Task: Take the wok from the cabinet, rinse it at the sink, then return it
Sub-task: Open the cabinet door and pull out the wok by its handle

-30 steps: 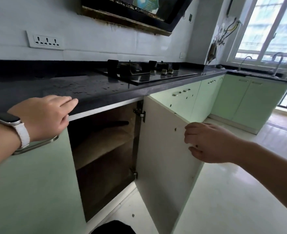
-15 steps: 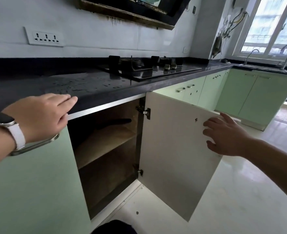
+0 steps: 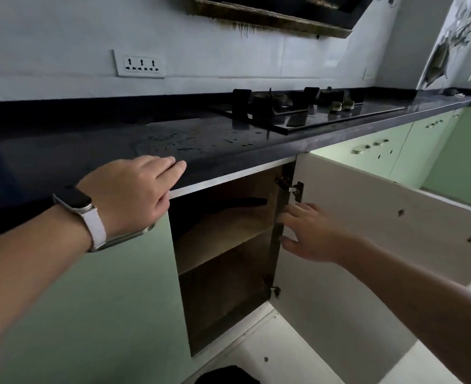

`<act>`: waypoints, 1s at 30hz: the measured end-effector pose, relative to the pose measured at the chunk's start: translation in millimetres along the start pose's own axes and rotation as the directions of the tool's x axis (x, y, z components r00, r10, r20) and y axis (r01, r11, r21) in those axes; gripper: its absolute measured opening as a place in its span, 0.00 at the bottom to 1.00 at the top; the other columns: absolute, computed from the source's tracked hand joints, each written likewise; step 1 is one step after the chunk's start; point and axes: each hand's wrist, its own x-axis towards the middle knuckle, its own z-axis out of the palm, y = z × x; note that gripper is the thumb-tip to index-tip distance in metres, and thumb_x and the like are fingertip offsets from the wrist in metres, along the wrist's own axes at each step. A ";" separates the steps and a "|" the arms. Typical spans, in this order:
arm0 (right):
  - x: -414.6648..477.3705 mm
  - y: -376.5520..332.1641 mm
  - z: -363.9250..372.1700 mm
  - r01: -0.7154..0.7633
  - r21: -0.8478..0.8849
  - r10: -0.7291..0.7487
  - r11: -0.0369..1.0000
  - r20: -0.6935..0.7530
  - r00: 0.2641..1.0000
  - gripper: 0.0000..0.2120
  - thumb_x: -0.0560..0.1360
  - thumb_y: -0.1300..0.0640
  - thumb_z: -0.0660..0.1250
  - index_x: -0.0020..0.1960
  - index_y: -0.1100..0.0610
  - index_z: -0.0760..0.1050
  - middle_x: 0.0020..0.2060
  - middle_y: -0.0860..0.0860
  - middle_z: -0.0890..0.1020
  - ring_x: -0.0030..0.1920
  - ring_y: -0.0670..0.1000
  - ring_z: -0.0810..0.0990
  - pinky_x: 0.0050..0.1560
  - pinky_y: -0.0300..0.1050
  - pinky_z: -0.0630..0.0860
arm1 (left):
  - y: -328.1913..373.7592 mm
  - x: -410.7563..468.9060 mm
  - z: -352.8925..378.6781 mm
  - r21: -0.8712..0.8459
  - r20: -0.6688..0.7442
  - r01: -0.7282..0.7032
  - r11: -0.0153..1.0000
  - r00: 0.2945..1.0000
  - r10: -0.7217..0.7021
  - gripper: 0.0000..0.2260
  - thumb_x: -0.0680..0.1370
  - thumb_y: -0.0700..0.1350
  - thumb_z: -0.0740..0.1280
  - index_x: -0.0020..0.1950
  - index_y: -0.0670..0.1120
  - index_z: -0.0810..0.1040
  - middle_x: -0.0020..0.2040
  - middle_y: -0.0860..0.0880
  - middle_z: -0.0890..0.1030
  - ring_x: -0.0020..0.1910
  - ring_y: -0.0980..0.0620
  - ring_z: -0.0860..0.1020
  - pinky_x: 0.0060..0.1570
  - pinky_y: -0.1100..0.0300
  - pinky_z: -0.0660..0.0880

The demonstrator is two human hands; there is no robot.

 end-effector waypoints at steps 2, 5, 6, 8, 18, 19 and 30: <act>31.0 -10.3 8.8 0.014 0.029 -0.015 0.999 0.015 1.000 0.27 0.79 0.44 0.62 0.76 0.48 0.65 0.70 0.50 0.71 0.72 0.55 0.70 0.72 0.53 0.64 | 1.8 -0.8 -2.1 0.011 0.011 0.013 1.000 1.000 -0.013 0.21 0.76 0.43 0.61 0.68 0.40 0.77 0.59 0.39 0.82 0.53 0.38 0.83 0.33 0.50 0.80; 73.9 -20.1 17.7 -0.005 0.040 0.004 0.999 0.036 0.999 0.31 0.79 0.43 0.64 0.79 0.49 0.59 0.73 0.52 0.68 0.74 0.57 0.67 0.72 0.54 0.66 | 4.6 -0.4 -6.3 0.044 0.000 0.009 0.999 1.000 -0.009 0.20 0.76 0.45 0.64 0.67 0.41 0.78 0.59 0.40 0.83 0.53 0.39 0.83 0.33 0.52 0.80; 86.8 -21.7 21.4 -0.015 0.043 0.014 0.999 0.041 0.999 0.32 0.79 0.44 0.64 0.79 0.50 0.59 0.74 0.53 0.68 0.74 0.58 0.67 0.72 0.55 0.65 | 5.0 0.2 -6.9 0.057 -0.007 0.005 0.998 1.000 -0.005 0.20 0.77 0.45 0.64 0.67 0.41 0.78 0.59 0.41 0.83 0.53 0.40 0.83 0.32 0.52 0.79; 112.8 -22.4 31.2 -0.024 0.036 0.023 0.999 0.048 0.999 0.32 0.79 0.44 0.64 0.79 0.51 0.60 0.73 0.55 0.69 0.73 0.59 0.68 0.71 0.56 0.67 | 4.0 0.7 -5.2 0.076 -0.015 0.006 0.997 1.000 -0.005 0.19 0.77 0.45 0.64 0.67 0.41 0.79 0.59 0.41 0.83 0.53 0.40 0.83 0.31 0.53 0.77; 182.5 -2.8 69.9 -0.077 0.129 0.070 0.989 0.058 0.996 0.28 0.79 0.44 0.65 0.76 0.52 0.67 0.66 0.58 0.78 0.62 0.61 0.79 0.55 0.51 0.77 | 3.7 1.1 -1.2 0.132 0.015 -0.021 0.991 1.000 0.020 0.20 0.80 0.48 0.62 0.68 0.40 0.75 0.58 0.39 0.81 0.50 0.38 0.82 0.30 0.48 0.78; 184.4 -1.3 72.8 -0.079 0.131 0.069 0.988 0.075 0.995 0.26 0.80 0.45 0.64 0.75 0.52 0.68 0.63 0.58 0.80 0.60 0.60 0.80 0.52 0.48 0.76 | 3.7 1.2 -1.5 0.132 0.018 -0.022 0.991 1.000 0.019 0.20 0.80 0.48 0.62 0.68 0.40 0.75 0.58 0.39 0.81 0.50 0.38 0.82 0.30 0.48 0.78; 169.1 -12.8 78.4 -0.105 0.300 0.077 0.948 0.105 0.992 0.17 0.80 0.46 0.66 0.66 0.53 0.76 0.47 0.52 0.80 0.45 0.51 0.77 0.46 0.46 0.75 | 5.0 1.9 -2.9 0.143 0.015 -0.019 0.990 1.000 0.017 0.19 0.80 0.46 0.60 0.69 0.40 0.74 0.56 0.39 0.81 0.47 0.37 0.81 0.30 0.47 0.76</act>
